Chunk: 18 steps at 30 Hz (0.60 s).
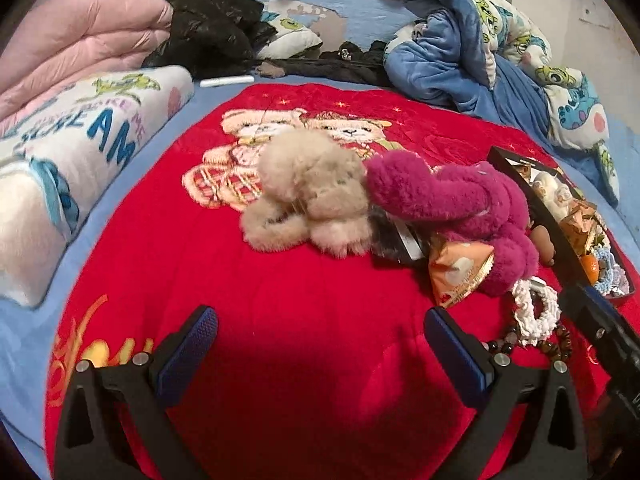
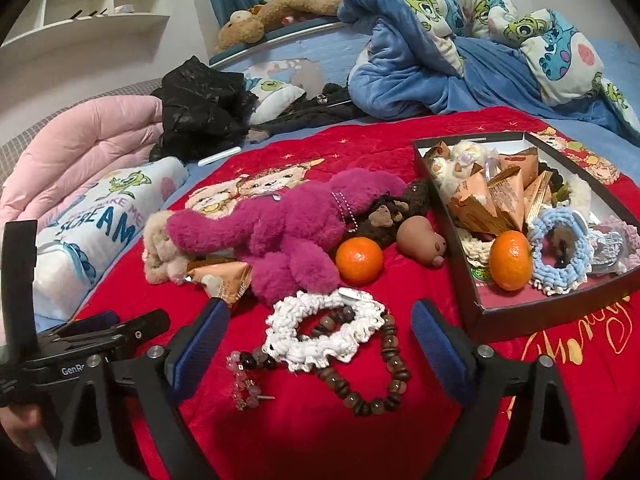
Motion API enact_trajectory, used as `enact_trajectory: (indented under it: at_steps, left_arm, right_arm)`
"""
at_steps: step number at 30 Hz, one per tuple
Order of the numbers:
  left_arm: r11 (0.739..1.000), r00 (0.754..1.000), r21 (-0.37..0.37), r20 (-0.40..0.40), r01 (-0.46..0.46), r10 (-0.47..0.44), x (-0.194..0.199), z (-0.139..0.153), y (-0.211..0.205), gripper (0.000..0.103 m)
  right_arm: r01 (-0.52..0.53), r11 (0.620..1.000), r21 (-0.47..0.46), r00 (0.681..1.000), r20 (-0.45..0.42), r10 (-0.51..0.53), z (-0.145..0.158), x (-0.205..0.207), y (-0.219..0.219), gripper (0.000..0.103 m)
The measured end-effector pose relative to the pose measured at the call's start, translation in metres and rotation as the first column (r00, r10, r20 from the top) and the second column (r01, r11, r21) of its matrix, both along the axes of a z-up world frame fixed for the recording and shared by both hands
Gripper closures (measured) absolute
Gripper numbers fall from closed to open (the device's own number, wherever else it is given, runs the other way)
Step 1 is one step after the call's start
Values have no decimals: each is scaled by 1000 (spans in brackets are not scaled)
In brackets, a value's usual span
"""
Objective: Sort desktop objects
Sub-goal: 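Move the left tool toward the beige plush while the right tool approaches the pink plush, then close the left tool on the beige plush while the right tool grasps the pink plush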
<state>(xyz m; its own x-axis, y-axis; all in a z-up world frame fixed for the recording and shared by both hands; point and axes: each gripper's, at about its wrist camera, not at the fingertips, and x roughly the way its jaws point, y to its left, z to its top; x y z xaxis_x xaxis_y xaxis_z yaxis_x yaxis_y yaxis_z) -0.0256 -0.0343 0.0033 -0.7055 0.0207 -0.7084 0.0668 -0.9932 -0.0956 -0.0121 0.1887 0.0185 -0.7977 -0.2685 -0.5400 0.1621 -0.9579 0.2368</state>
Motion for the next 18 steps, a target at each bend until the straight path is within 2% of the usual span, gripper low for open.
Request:
enact_trajectory:
  at_steps: [8, 12, 16, 18]
  left_arm:
    - [1000, 999, 14, 36, -5, 4, -14, 2, -6, 0]
    - [1000, 999, -27, 36, -2, 3, -22, 11, -4, 0]
    - [997, 999, -70, 45, 8, -5, -40, 19, -2, 0]
    - [997, 999, -81, 54, 2, 2, -54, 19, -4, 0]
  right_arm:
    - [-15, 1000, -22, 1000, -16, 15, 14, -18, -10, 12]
    - [-40, 997, -64, 999, 12, 41, 23, -35, -11, 12]
    - [-49, 998, -27, 997, 59, 51, 28, -61, -16, 12]
    - [-46, 998, -38, 995, 92, 50, 25, -75, -14, 12]
